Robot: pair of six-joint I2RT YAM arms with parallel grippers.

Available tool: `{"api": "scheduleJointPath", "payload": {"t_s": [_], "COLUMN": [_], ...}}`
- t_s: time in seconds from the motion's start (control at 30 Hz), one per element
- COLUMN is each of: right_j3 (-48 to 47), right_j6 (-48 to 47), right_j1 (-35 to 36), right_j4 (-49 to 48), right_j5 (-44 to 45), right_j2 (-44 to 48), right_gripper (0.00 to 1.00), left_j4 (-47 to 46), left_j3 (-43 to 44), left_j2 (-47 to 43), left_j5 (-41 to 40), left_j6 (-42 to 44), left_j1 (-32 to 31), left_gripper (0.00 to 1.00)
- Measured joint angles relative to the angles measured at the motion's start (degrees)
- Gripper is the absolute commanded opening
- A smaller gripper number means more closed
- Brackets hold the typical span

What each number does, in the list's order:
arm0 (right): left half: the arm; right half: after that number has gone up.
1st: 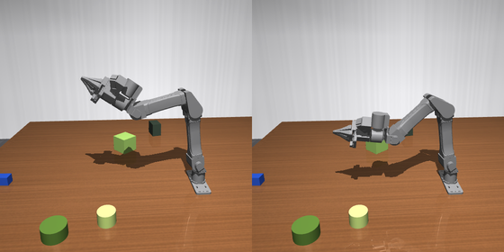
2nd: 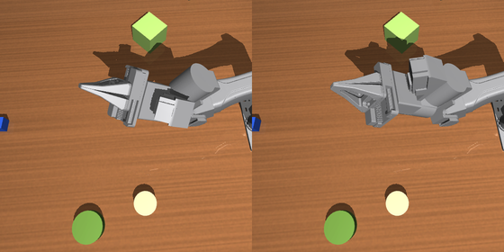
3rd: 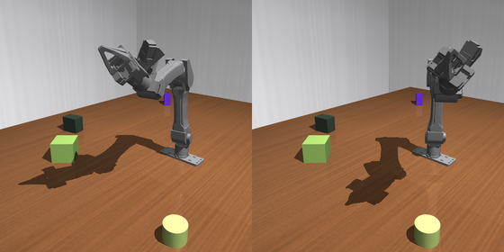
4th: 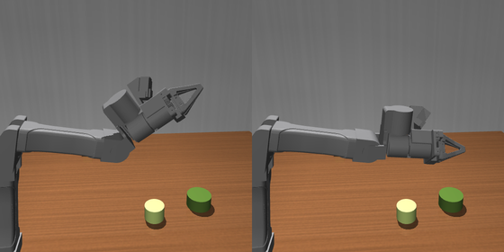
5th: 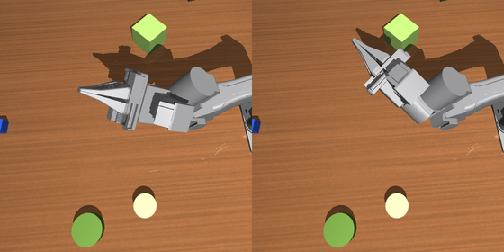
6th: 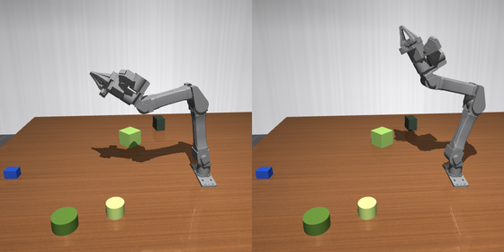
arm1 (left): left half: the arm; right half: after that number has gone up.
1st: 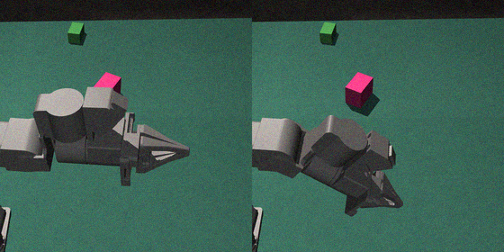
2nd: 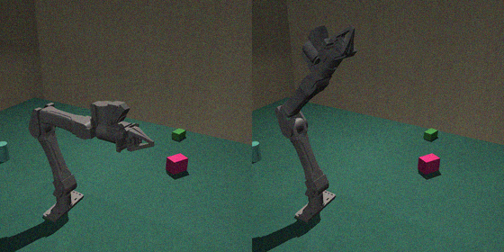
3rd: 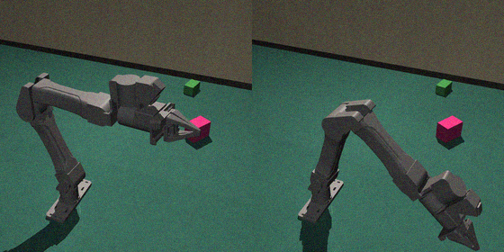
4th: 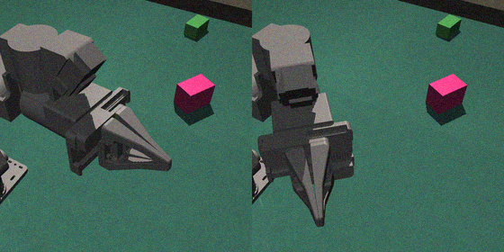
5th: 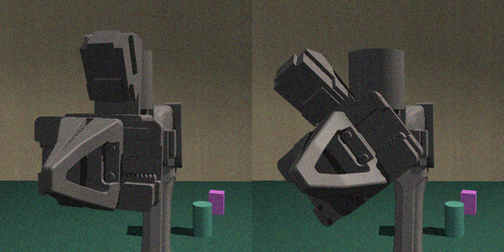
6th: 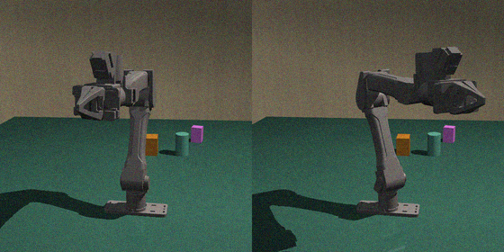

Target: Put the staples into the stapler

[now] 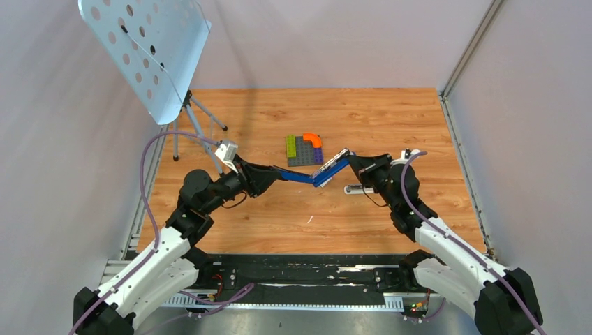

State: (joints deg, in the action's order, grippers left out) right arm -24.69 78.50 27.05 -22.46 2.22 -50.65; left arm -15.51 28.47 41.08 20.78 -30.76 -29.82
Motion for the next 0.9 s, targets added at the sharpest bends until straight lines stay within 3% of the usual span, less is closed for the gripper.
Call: {"api": "scheduleJointPath", "payload": {"t_s": [0.13, 0.23, 0.53, 0.9], "right_j3": [0.00, 0.00, -0.26, -4.04], "right_j6": [0.92, 1.09, -0.02, -6.08], "right_j1": [-0.26, -0.48, -1.07, -1.44], "right_j4": [0.26, 0.26, 0.26, 2.49], "right_j5": [1.77, 3.41, 6.80, 6.75], "right_j2": [1.14, 1.84, 3.80, 4.20], "right_gripper": [0.00, 0.00, 0.00, 0.00], "left_j4": [-2.91, -3.08, 3.58, 22.12], "left_j3": [-3.30, -4.55, -4.94, 1.95], "left_j2": [-1.27, -1.62, -6.32, -11.47], "left_j5": [-0.28, -1.20, -5.16, -12.70], "left_j6": [-2.19, -2.93, -3.17, 1.22], "left_j1": [0.00, 0.09, 0.24, 0.35], "left_gripper": [0.44, 0.58, 0.76, 0.80]}}
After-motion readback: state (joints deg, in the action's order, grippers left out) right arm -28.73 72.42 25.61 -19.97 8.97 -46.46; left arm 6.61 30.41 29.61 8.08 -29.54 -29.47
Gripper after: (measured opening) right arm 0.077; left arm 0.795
